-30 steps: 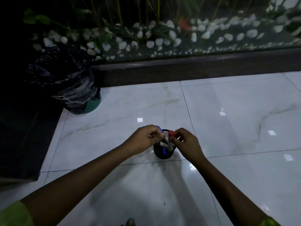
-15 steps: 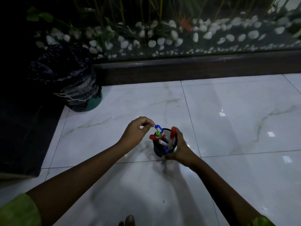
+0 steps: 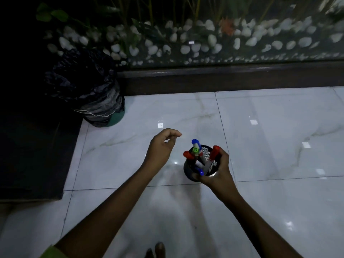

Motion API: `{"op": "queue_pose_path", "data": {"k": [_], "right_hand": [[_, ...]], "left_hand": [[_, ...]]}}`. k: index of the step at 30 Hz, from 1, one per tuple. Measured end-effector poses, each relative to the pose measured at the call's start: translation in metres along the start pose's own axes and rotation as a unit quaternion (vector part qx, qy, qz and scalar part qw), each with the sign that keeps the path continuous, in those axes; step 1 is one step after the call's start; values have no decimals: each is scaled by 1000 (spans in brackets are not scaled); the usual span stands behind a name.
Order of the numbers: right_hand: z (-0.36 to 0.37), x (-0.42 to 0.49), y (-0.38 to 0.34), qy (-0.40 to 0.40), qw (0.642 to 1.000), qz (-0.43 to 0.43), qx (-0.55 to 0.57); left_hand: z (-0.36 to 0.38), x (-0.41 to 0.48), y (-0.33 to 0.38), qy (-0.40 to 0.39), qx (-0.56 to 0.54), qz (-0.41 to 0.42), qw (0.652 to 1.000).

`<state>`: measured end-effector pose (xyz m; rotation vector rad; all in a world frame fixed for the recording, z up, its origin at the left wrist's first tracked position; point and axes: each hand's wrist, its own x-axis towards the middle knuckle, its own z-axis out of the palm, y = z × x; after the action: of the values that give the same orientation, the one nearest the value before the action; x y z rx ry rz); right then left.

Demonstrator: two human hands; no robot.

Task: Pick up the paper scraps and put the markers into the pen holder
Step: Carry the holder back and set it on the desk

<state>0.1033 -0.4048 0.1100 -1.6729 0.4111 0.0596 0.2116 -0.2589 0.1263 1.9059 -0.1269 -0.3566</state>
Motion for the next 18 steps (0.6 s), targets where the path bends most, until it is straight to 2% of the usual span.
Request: {"op": "queue_pose_path", "data": {"k": [8,18], "right_hand": [[-8,-60,-153,6,1000,-5,9],[-17,-184,-442,-49,998,-46,-21]], "left_hand": [[-85,-66,137,46,-31,-19,998],[-207,-211,394,118,-97,-47,987]]}}
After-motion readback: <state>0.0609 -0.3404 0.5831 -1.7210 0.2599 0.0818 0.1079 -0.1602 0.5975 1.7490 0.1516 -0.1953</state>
